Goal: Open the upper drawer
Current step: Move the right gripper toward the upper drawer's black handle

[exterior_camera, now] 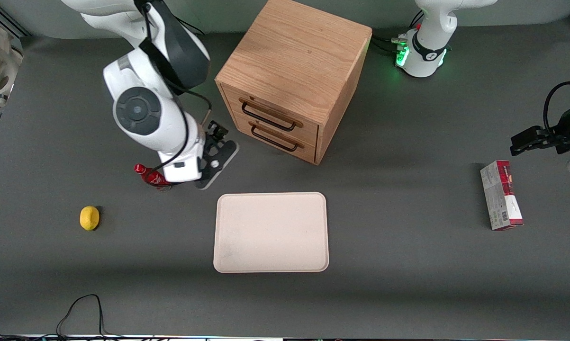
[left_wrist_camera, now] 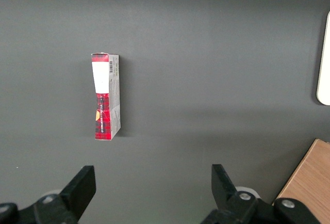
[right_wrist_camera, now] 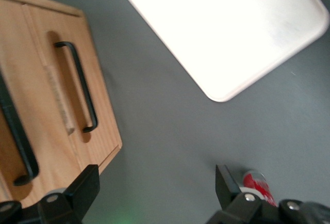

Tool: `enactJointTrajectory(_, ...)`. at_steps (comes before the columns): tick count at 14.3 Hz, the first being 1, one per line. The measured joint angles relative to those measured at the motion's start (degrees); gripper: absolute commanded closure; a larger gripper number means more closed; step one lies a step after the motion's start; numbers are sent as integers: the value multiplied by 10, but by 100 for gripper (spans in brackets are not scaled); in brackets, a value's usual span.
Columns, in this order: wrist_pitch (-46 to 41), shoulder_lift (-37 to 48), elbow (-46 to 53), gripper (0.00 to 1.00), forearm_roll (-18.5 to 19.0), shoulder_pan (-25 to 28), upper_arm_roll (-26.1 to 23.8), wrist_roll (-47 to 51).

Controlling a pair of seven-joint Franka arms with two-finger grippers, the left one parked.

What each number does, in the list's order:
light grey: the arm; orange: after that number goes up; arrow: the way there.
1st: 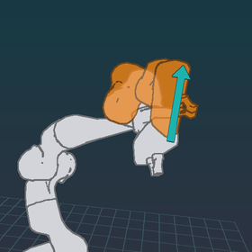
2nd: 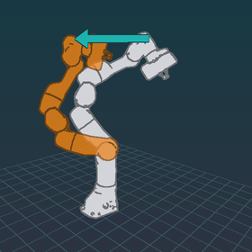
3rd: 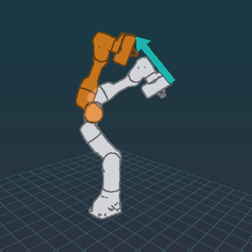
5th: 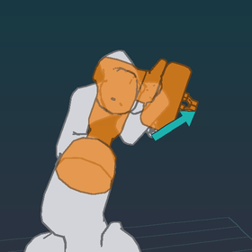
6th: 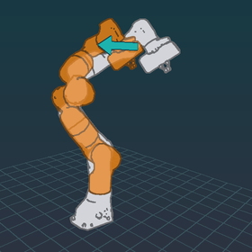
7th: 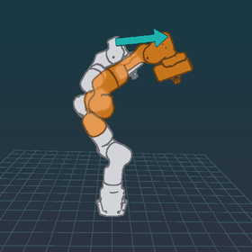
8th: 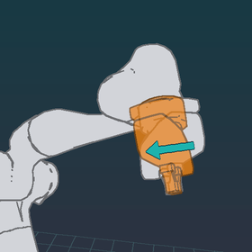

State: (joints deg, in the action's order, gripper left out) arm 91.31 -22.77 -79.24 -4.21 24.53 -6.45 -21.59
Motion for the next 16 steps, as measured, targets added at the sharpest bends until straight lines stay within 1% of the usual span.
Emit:
enactJointTrajectory(1, -1, -3, 0, 0, -3, 0, -11, -4)
enactJointTrajectory(2, -1, -5, 0, 0, -16, 1, -19, -5)
enactJointTrajectory(4, -2, -9, 0, 0, -59, 1, -24, -9)
enactJointTrajectory(6, -2, -16, 0, 0, -87, 0, -24, -15)
enactJointTrajectory(9, -2, -26, 0, 0, -97, 1, -26, -20)
enactJointTrajectory(16, -16, -32, -2, 0, -99, 22, -35, -21)
